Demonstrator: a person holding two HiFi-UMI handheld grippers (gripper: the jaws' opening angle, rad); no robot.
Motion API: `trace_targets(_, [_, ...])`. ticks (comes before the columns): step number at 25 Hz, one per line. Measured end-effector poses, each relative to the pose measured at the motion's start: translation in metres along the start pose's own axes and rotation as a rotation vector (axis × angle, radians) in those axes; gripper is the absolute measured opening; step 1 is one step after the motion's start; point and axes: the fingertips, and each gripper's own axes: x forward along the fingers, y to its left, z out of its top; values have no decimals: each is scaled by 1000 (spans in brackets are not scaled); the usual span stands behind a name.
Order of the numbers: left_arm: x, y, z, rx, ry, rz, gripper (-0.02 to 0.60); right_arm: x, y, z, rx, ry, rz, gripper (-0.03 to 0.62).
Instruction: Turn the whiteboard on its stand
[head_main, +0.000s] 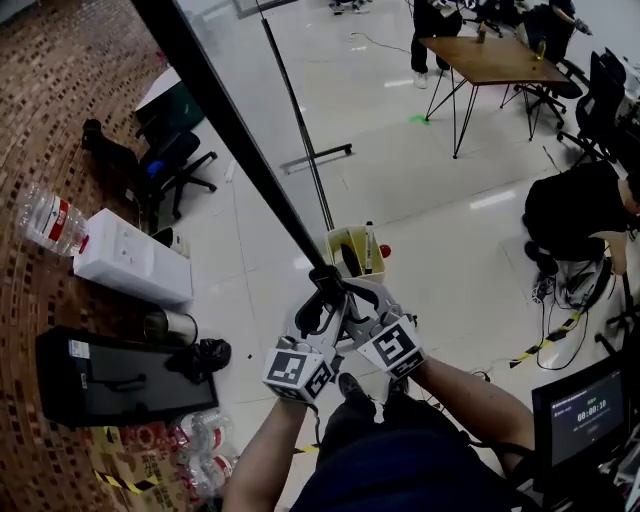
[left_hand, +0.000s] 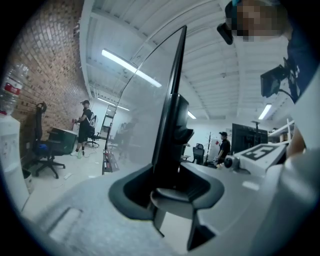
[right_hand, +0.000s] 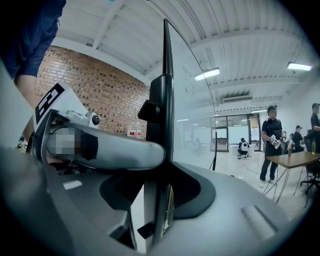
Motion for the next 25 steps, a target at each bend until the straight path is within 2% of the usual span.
trace_targets(5, [-1,-21,-3,8,-14,-2,169,-22,1,5,14,4,11,166])
trace_targets(12, [-9,-31,-15,-9,-12,2,169,-36,5,-1,-5,39,4,166])
trace_targets(16, [-10,-45,-13,-14,-31,-26,169,-49,4,1,-13,53,-17,166])
trace_targets(20, [-22,-54,-16,-57,-54,-58,170,-60,13,0,-33,90,-33,169])
trace_targets(25, [-35,-73,-21,-81,-50,-84,172,-80,25,0,-26,108,-47,170])
